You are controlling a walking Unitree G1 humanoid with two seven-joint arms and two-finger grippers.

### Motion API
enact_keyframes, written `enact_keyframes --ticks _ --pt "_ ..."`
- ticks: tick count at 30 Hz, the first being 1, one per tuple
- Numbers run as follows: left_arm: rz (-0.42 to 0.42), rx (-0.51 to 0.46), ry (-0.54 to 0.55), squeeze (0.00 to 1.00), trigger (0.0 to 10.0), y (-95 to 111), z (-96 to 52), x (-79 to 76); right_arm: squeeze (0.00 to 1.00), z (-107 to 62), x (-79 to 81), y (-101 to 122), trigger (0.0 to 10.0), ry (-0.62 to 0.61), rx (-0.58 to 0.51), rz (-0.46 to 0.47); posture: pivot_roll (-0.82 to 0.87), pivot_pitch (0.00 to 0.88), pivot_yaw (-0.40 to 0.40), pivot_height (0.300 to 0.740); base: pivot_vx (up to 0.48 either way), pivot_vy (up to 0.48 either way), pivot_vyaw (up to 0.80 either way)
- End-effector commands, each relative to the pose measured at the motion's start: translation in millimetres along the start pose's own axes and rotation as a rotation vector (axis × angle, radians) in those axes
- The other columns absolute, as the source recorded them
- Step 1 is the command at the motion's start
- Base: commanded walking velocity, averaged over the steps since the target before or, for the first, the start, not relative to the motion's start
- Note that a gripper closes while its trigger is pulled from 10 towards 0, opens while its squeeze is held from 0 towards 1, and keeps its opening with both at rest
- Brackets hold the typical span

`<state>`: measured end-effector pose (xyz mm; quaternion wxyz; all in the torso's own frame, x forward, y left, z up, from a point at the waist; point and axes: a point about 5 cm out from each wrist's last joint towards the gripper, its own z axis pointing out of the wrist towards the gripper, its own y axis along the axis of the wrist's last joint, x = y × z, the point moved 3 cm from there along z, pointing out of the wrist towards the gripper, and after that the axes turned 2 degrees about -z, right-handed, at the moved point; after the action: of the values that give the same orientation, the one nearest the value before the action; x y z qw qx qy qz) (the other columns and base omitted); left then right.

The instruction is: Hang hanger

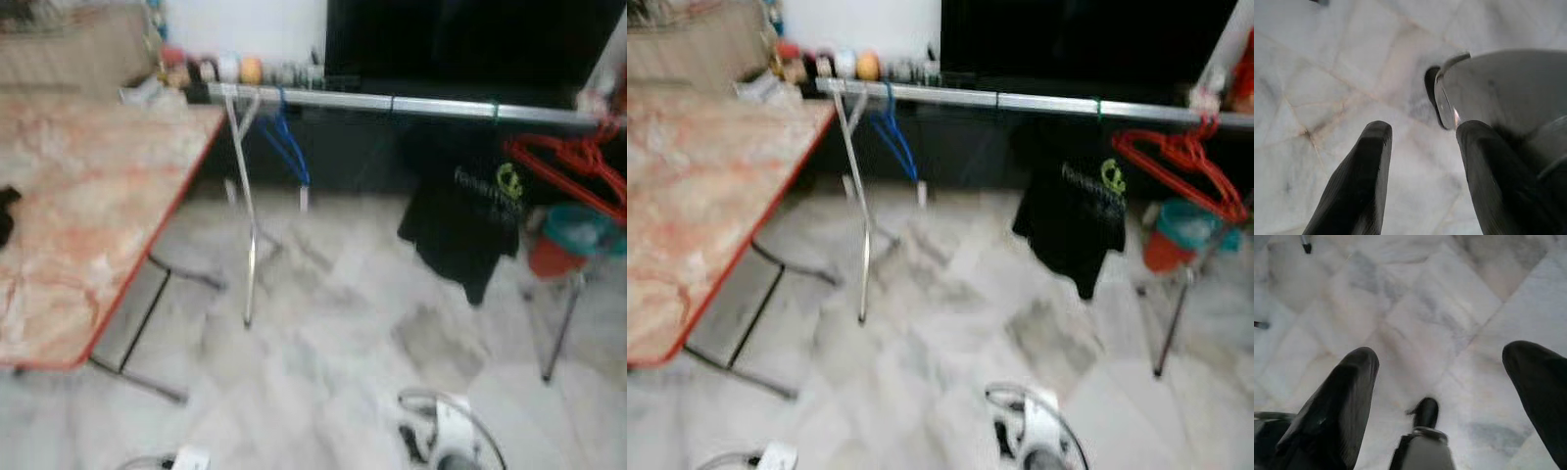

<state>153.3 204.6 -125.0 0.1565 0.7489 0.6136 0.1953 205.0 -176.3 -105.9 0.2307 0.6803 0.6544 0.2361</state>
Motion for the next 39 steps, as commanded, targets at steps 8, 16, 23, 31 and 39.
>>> enact_keyframes --ticks 8,16,23,31,39 --pt "-0.002 -0.001 0.006 0.00 10.0 0.8 0.2 0.1 0.00 -0.7 -10.0 -3.8 10.0 -0.038 0.035 -0.010 0.09 0.000 -0.019 0.740 0.000 0.000 0.00" --pt "0.006 0.001 0.005 0.00 10.0 0.5 0.3 -0.7 0.00 -0.6 -9.0 -3.7 10.0 -0.030 0.035 -0.023 0.09 0.000 -0.013 0.740 0.000 0.000 -0.56" --pt "0.019 0.002 -0.001 0.00 10.0 0.6 0.3 -0.8 0.00 -0.4 -7.6 -4.2 10.0 -0.030 0.043 -0.034 0.08 0.000 -0.004 0.740 0.000 0.000 -0.75" --pt "0.032 -0.001 0.009 0.00 10.0 2.4 0.4 1.9 0.00 -0.6 -8.9 -4.4 10.0 -0.026 0.046 -0.047 0.09 0.000 -0.011 0.740 0.000 0.000 -0.75" --pt "0.030 -0.014 0.004 0.00 10.0 5.9 1.1 -0.3 0.00 -0.7 -10.1 -4.7 10.0 -0.041 0.047 -0.044 0.09 0.000 -0.012 0.740 0.000 0.000 -0.74"
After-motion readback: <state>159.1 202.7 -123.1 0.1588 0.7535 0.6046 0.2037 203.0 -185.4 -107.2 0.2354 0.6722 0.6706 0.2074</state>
